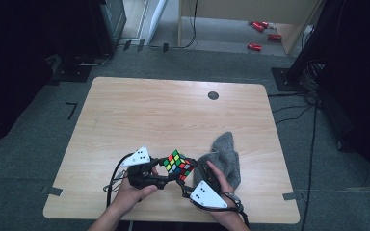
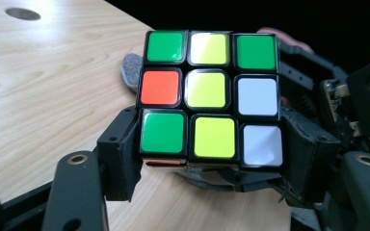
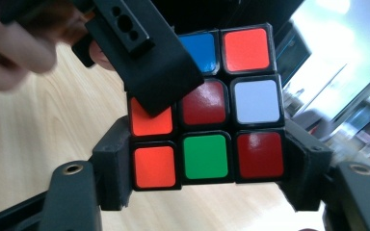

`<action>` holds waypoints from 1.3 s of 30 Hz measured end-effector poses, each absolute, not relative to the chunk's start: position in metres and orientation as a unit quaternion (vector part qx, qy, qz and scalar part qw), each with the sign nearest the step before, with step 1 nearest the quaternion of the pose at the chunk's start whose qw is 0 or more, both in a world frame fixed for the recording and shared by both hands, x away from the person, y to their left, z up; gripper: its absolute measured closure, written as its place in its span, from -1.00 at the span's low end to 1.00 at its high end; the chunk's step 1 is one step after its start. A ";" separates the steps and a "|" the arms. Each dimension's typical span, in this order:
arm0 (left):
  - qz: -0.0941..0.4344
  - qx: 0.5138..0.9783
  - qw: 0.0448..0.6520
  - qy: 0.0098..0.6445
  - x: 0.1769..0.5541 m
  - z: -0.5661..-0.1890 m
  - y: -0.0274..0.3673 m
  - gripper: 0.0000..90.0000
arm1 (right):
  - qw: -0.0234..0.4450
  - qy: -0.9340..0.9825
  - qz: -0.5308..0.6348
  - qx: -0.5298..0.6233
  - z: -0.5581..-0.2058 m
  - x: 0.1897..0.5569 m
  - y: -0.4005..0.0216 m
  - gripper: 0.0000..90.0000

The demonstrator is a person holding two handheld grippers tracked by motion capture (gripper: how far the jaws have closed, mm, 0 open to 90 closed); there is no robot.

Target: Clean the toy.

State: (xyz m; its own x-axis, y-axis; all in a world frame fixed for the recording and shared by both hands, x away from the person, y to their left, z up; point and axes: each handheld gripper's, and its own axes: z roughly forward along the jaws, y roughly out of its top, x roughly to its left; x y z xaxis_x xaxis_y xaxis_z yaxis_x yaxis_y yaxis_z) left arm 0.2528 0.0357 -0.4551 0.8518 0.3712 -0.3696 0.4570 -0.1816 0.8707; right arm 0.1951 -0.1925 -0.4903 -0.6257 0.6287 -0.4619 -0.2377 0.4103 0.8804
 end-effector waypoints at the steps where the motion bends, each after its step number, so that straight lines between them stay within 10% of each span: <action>1: -0.033 0.769 0.580 0.266 0.253 -0.455 0.036 -0.27 | 0.406 0.733 0.528 0.139 -0.490 0.195 -0.193 -0.24; 19: 0.159 0.767 0.582 0.219 0.249 -0.462 0.044 -0.46 | 0.321 0.710 0.563 0.277 -0.474 0.209 -0.227 -0.24; 26: 0.250 0.794 0.527 0.169 0.237 -0.471 0.027 -0.57 | 0.223 0.699 0.590 0.337 -0.463 0.206 -0.226 -0.24; 39: 0.316 0.800 0.500 0.103 0.219 -0.475 0.013 -0.60 | 0.145 0.709 0.586 0.364 -0.457 0.199 -0.209 -0.25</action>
State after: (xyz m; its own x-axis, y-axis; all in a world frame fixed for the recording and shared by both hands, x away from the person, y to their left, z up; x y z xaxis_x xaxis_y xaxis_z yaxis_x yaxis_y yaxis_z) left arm 0.2190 0.0133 -0.4748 0.7783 0.4819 0.4027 -0.1509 -0.4790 0.8648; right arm 0.1992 -0.2095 -0.4572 -0.6924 0.6869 0.2209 0.3463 0.0478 0.9369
